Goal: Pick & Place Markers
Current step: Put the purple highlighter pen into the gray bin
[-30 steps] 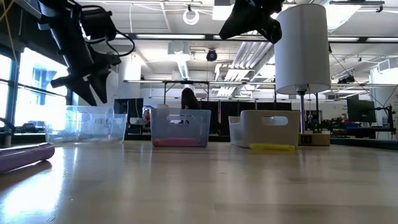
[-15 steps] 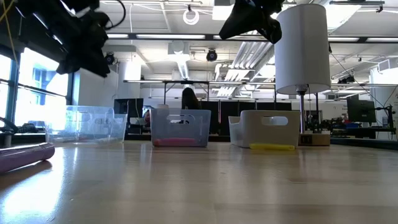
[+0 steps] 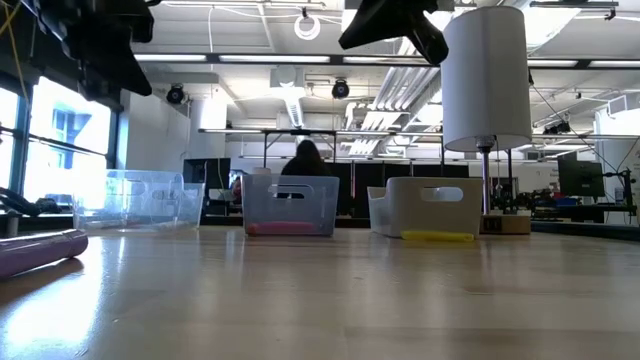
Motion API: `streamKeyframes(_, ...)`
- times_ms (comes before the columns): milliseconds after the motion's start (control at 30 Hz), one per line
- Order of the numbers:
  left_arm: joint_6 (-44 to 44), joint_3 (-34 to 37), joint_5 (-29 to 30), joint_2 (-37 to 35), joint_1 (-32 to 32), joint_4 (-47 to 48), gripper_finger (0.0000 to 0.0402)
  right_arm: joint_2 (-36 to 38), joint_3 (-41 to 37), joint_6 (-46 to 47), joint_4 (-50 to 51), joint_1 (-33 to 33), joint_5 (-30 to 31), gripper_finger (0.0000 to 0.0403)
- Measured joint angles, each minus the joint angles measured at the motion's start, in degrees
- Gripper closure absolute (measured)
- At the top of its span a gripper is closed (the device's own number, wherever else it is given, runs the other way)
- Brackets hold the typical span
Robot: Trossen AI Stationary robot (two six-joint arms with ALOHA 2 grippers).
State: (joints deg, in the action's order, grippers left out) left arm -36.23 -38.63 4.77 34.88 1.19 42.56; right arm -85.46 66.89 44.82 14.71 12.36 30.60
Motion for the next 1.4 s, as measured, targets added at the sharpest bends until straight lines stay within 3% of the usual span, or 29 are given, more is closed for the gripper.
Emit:
streamKeyframes(267, 0.00, 0.00, 3.89, 0.01, -6.42, 2.97, 0.0399, -0.05, 0.00, 4.69, -1.33, 2.30, 0.91, 0.0403)
streamKeyframes(600, -0.02, 0.00, 6.35, 0.01, -10.07, 2.54, 0.0399, -0.13, 0.00, 8.35, 0.13, 9.29, 4.39, 0.0402)
streamKeyframes(867, 0.05, 0.00, 5.71, 0.02, -10.25, 2.60, 0.0399, -7.23, 3.85, 15.57, 0.46, 15.89, 9.37, 0.0402)
streamKeyframes(1033, 2.36, 0.00, 2.94, 0.01, -10.25, 2.61, 0.0399, -20.24, 19.18, 16.88, 6.24, 15.67, 8.34, 0.0403)
streamKeyframes(1300, 3.03, 0.01, -2.65, -0.25, -10.23, 7.01, 0.0399, -43.96, 57.23, 30.25, 33.42, 11.33, -1.55, 0.0403)
streamKeyframes(1400, 3.50, 0.02, -2.75, -0.76, -10.23, 10.74, 0.0399, -51.81, 68.30, 33.07, 38.84, 9.94, -4.66, 0.0403)
